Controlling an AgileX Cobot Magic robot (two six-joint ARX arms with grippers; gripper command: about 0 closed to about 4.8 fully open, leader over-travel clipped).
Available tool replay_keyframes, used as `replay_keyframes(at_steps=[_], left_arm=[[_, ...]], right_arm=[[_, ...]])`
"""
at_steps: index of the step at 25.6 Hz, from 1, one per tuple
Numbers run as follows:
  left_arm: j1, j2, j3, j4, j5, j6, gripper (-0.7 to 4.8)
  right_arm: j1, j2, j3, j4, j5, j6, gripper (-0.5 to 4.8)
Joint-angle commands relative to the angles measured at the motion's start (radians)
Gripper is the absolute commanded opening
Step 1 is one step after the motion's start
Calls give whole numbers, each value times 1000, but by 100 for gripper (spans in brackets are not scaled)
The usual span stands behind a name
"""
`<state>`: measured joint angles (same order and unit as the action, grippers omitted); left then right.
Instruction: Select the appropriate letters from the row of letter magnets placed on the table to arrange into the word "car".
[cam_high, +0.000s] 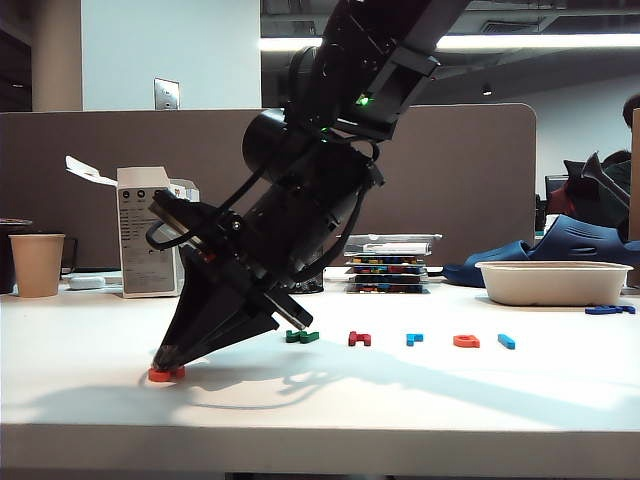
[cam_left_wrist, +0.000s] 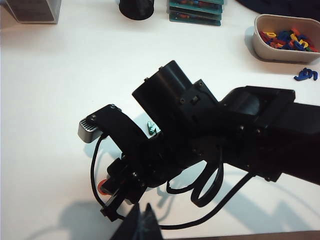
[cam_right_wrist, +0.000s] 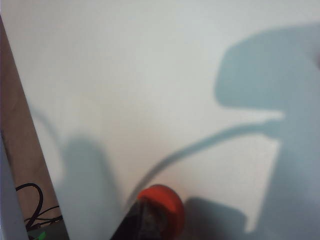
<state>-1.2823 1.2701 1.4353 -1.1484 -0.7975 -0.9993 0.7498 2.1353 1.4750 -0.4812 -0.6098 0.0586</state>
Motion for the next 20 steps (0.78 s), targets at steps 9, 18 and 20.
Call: replay_keyframes(at_steps=[9,18,20], left_arm=[[0,-2,2,-2,-10,4,-5],[0,-2,2,-2,-10,4,-5],[0,-2,2,-2,-10,4,-5]], right_arm=[[-2,2,13,-137,51,-98,-6],[-2,2,116,-229,58,-119,-6],[-2,2,125,-232,58,-119,-6]])
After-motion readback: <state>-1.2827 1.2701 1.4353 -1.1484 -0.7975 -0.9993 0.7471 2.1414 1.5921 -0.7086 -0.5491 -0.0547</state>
